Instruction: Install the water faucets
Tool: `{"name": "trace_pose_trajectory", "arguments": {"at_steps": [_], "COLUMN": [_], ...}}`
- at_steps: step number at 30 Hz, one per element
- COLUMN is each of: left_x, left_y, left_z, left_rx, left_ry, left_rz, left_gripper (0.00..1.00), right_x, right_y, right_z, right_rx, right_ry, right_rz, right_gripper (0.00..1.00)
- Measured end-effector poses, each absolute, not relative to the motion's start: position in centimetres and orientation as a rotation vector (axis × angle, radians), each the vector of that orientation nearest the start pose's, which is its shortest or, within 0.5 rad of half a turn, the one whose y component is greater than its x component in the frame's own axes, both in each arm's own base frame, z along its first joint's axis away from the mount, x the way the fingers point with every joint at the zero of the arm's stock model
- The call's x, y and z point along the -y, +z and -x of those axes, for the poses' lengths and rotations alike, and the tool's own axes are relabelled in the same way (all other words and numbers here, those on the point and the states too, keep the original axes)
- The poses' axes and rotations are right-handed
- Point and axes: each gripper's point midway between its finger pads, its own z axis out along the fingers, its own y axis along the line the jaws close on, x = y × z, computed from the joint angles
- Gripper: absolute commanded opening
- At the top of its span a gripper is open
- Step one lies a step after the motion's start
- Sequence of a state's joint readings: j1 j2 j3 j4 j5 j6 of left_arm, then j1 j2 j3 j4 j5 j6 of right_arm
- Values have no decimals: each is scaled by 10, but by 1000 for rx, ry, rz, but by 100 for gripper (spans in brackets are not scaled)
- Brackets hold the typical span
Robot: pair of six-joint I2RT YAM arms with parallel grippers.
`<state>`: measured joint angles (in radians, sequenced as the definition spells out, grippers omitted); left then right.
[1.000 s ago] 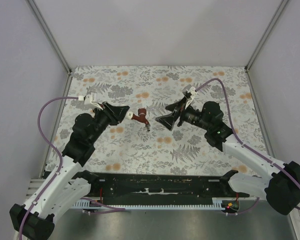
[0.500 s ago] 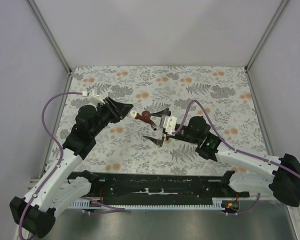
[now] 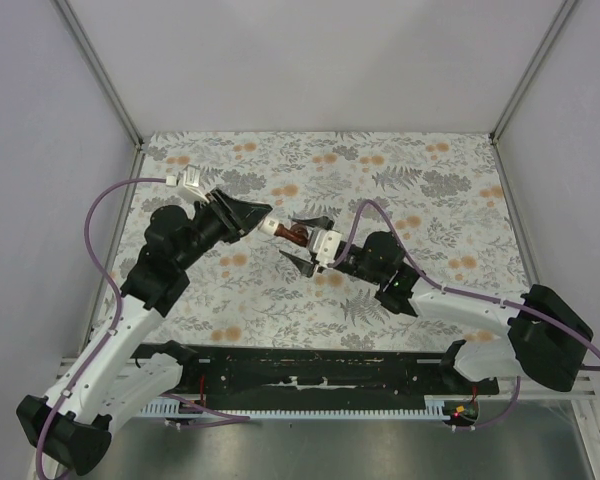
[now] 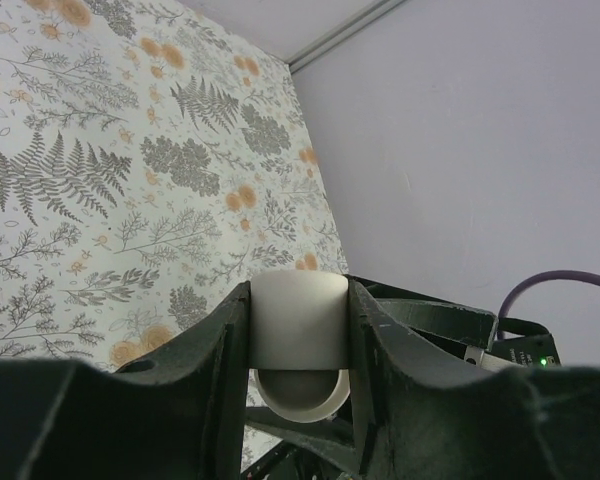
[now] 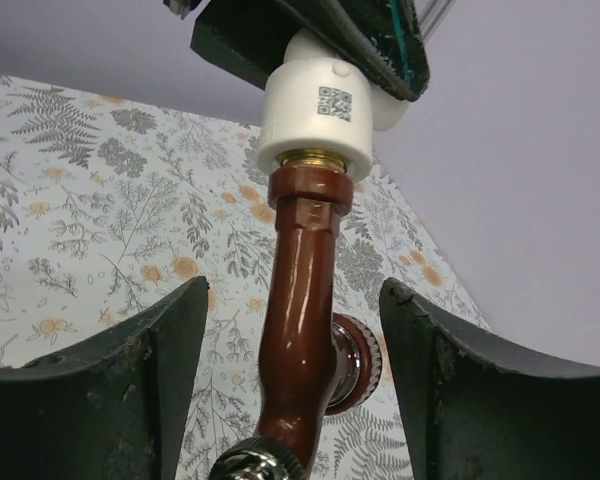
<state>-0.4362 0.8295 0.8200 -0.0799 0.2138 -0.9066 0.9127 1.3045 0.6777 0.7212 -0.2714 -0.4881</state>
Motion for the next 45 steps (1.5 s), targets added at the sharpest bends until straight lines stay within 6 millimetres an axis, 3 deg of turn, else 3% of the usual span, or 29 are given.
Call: {"name": "trace_pose_trajectory", "arguments": {"at_steps": [5, 10, 18, 25, 33, 39, 42, 45], "left_x": [199, 200, 213, 218, 220, 218, 215, 209], "left_y": [324, 338, 369, 390, 397, 392, 386, 376], "left_z": [-264, -264, -241, -233, -235, -237, -238, -245], "left_rx": [-1764, -1686, -1475, -1344, -1283, -1295, -1333, -1389], "left_ry": [-1172, -1140, -1114, -1111, -1123, -1111, -1088, -1059], "left_rz": [227, 108, -255, -382, -415, -393, -362, -304], "left_gripper": [2, 2, 2, 2, 2, 2, 2, 2], "right_x": [-363, -358, -349, -351, -351, -349, -344, -334], "right_y": [269, 274, 293, 310, 316, 313, 301, 291], "right_z": [-247, -245, -227, -213, -214, -221, -243, -264], "right_rx": [-1005, -1067, -1264, -1402, -1455, -1485, -1564, -1605], "right_ry": [592, 747, 1322, 1722, 1902, 1910, 1846, 1730], "right_rz": [1046, 950, 789, 653, 590, 560, 461, 403], "right_gripper": [32, 2, 1, 2, 17, 67, 94, 98]}}
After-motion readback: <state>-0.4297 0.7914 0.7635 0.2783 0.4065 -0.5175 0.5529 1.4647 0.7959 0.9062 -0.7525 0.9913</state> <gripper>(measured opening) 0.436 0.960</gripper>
